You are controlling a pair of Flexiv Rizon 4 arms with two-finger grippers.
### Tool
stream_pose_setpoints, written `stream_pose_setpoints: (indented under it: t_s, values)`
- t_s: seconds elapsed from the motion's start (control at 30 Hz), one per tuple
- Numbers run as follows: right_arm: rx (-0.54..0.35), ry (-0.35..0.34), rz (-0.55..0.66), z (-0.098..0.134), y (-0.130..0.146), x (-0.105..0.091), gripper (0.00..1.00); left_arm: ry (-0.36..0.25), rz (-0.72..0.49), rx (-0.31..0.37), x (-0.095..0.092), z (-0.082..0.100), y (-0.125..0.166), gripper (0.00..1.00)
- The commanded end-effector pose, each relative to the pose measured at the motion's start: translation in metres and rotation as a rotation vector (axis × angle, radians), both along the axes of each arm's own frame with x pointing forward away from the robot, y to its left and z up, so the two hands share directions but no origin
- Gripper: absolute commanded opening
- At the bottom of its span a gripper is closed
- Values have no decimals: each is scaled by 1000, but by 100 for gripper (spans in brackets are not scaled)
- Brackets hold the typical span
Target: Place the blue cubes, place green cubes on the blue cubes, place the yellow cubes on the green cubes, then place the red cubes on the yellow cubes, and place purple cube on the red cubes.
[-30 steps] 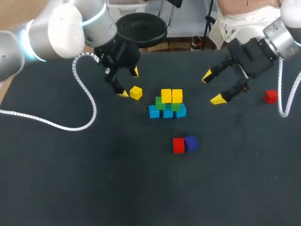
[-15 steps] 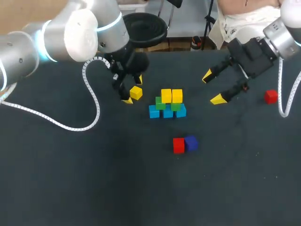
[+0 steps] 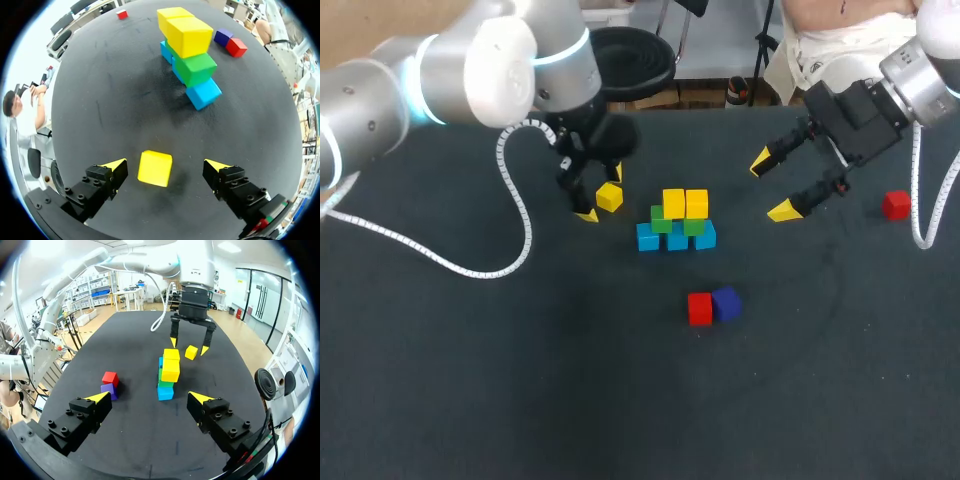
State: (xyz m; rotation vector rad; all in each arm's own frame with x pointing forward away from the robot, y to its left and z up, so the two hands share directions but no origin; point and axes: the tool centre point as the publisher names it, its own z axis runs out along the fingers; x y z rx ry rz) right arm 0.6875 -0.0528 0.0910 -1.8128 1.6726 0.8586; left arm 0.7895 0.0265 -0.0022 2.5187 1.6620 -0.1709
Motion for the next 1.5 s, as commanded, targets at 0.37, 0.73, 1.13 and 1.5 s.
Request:
stream_pose_setpoints:
  t_s: [0.37,0.73,1.13,1.5]
  values:
    - [1,-1,0,0,0,0,100,24,28,61,4,-4,-2,0]
    - [1,-1,0,0,0,0,100,-38,142,102,-15,24,4,0]
    - [1,-1,0,0,0,0,100,46,472,112,-61,33,11,0]
    - [1,-1,0,0,0,0,100,53,636,108,-109,32,21,0]
